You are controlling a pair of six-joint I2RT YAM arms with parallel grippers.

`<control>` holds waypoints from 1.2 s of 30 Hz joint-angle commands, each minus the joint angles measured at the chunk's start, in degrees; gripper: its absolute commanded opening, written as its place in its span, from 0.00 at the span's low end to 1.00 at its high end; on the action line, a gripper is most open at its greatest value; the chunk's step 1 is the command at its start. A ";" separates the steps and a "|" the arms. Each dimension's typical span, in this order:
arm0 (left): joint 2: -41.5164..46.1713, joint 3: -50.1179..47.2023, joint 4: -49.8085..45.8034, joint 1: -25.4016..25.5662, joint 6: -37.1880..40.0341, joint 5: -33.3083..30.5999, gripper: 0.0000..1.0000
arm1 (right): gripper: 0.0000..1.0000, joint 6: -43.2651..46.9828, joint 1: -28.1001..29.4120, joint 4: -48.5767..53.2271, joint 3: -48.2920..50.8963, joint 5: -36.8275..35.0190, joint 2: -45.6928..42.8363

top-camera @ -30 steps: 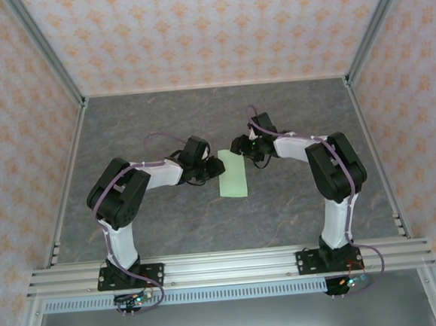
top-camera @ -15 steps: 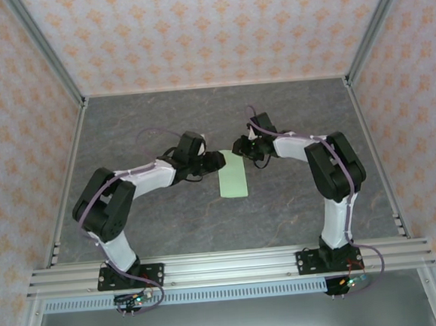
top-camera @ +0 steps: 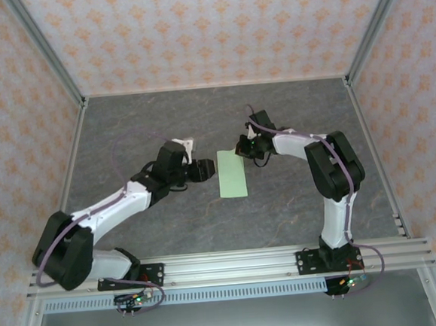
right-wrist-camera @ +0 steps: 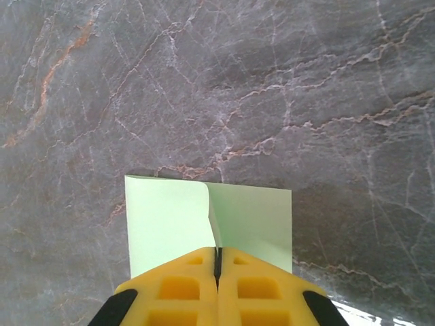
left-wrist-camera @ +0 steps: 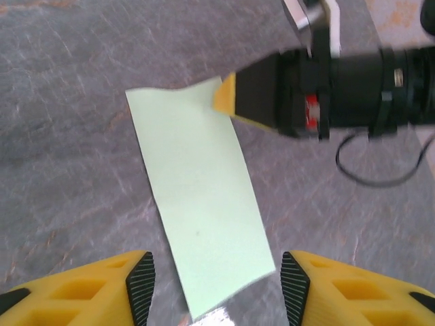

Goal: Fold a paper plane with a square sheet of paper (fold left side to right side)
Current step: Fold the triangle a second time at the center of the table.

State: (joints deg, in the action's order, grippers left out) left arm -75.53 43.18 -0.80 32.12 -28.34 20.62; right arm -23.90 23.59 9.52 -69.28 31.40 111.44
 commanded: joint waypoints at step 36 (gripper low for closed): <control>-18.86 15.90 -12.74 24.88 9.44 -31.41 0.64 | 0.04 1.58 -0.04 12.01 -6.33 2.44 -1.72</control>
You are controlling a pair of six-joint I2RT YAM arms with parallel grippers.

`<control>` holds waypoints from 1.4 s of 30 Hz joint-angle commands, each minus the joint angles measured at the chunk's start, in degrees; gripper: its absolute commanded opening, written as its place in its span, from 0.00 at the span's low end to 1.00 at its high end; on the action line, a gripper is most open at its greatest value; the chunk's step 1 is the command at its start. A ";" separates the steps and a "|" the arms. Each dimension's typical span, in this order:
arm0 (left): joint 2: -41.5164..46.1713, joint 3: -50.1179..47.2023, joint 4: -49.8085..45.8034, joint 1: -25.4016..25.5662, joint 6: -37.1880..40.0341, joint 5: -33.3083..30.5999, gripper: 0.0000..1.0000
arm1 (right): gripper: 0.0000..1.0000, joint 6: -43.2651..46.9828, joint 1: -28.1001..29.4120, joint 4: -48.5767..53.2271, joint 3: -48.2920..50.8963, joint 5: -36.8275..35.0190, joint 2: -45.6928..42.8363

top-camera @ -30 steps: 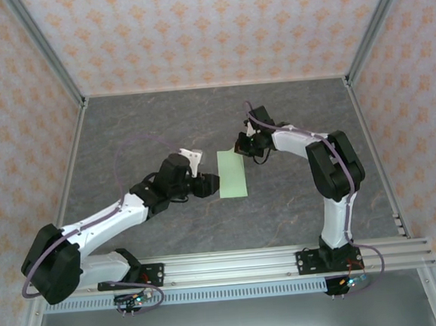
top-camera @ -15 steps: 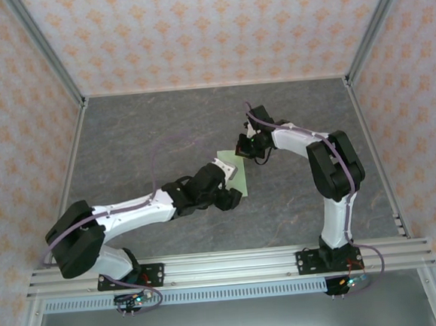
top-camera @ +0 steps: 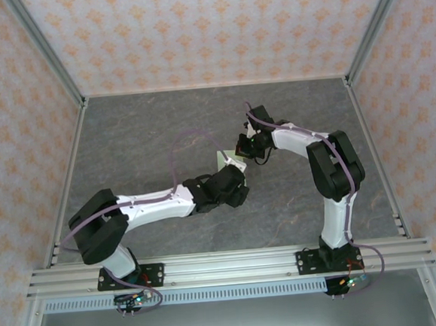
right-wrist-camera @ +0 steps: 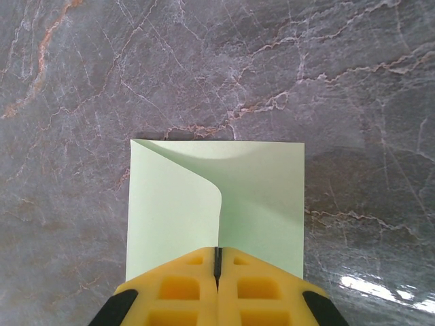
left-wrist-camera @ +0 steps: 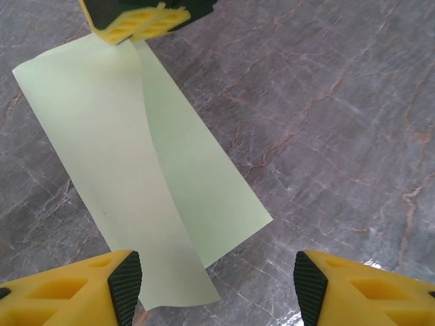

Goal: Fold a paper plane with a square sheet of paper (fold left side to right side)
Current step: Fold the triangle a second time at the center of the table.

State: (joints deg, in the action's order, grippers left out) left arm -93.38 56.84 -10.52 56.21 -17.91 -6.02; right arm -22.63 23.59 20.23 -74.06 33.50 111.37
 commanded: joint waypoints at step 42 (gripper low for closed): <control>-2.33 2.30 -1.81 -2.18 -4.56 1.91 0.00 | 0.54 -0.96 -0.53 0.36 13.39 -12.96 -30.12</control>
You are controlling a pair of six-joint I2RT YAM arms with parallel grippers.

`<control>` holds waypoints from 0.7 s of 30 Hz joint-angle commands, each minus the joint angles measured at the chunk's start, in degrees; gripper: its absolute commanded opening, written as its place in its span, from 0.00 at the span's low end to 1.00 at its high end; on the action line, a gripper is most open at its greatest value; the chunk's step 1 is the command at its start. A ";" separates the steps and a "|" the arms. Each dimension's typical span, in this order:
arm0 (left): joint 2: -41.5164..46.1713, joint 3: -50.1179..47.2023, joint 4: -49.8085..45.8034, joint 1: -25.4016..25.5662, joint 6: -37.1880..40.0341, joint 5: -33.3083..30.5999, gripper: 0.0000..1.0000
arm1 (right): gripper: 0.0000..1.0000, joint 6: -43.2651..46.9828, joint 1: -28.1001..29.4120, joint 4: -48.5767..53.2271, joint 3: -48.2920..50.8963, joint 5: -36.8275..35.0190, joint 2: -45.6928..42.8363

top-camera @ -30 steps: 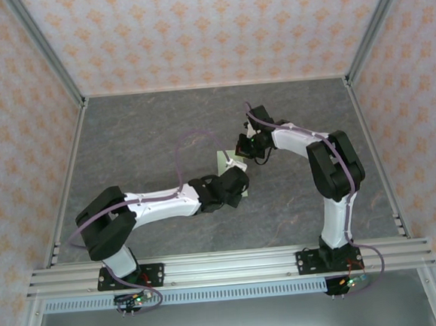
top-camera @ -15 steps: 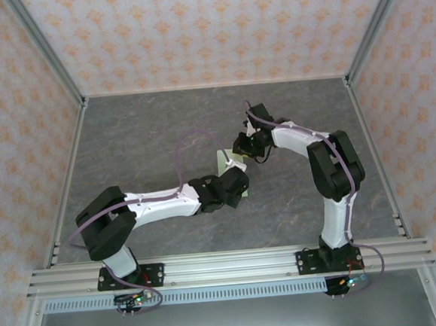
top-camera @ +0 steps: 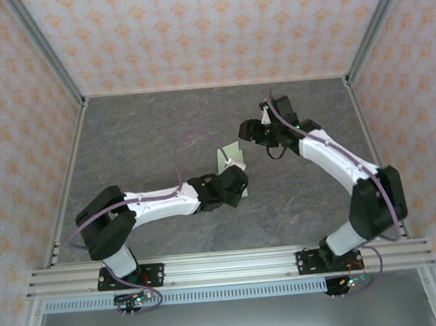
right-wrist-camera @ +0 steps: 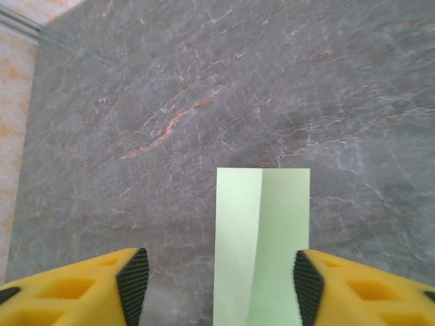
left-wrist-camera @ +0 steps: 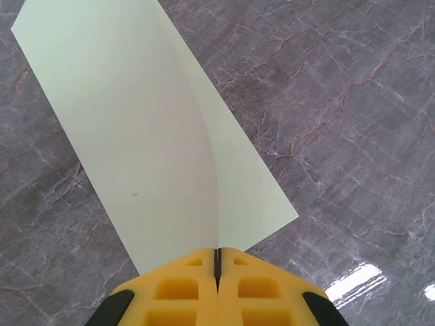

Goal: Fold a paper plane with a square sheet of paper (fold left side to right side)
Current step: Fold the triangle a second time at the center of the table.

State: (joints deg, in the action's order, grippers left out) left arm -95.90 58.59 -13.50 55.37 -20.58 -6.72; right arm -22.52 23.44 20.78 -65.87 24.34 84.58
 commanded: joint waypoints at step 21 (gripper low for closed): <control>1.46 -1.93 1.61 -6.66 -2.38 10.15 0.00 | 0.03 -12.83 9.29 -27.09 29.25 0.68 4.11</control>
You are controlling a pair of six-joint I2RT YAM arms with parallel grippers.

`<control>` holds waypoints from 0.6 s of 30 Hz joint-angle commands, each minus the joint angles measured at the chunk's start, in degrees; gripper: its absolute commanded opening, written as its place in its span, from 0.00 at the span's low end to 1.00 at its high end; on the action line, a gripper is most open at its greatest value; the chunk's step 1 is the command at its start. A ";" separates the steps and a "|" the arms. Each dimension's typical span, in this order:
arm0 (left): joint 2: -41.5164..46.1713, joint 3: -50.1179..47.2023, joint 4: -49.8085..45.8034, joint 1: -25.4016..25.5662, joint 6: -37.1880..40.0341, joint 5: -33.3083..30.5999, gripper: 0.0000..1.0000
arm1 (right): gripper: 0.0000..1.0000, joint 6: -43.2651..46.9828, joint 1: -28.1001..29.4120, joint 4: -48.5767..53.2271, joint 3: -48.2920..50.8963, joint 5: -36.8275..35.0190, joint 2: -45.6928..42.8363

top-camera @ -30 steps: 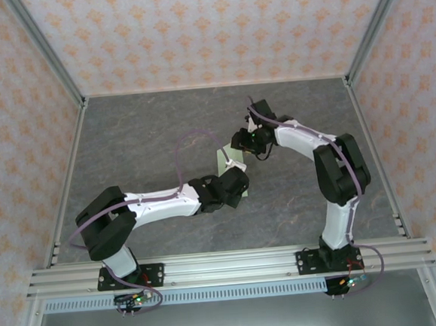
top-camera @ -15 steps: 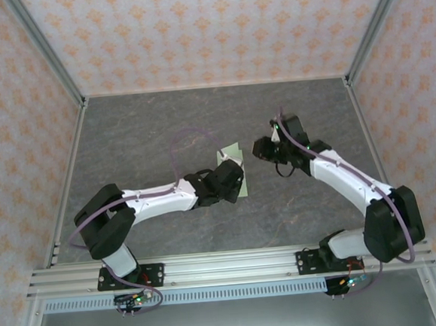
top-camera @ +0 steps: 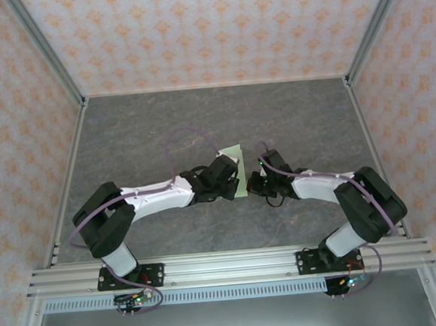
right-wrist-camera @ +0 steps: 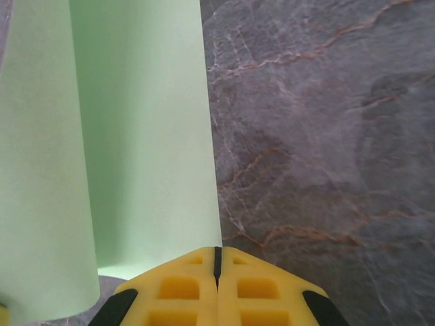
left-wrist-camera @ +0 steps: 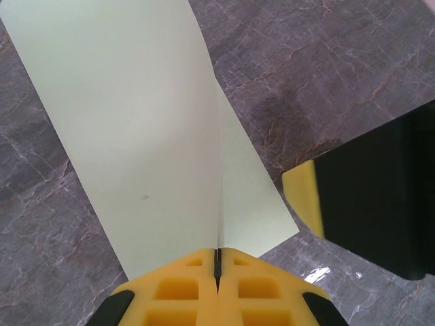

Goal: Fold a paper plane with a square sheet of paper (fold left side to right side)
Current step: Fold the triangle a second time at the center of the table.

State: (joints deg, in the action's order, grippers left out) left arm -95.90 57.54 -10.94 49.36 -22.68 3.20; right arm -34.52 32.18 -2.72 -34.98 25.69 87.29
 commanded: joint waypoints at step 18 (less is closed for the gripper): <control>-0.70 0.85 -4.12 -4.32 2.00 -1.88 0.00 | 0.04 0.59 1.30 3.28 -1.73 -2.03 6.21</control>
State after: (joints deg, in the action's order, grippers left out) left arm -95.92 57.54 -13.98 46.15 -21.91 3.40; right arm -34.68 32.64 -2.96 -36.67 25.54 90.28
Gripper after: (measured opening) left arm 0.059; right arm 0.066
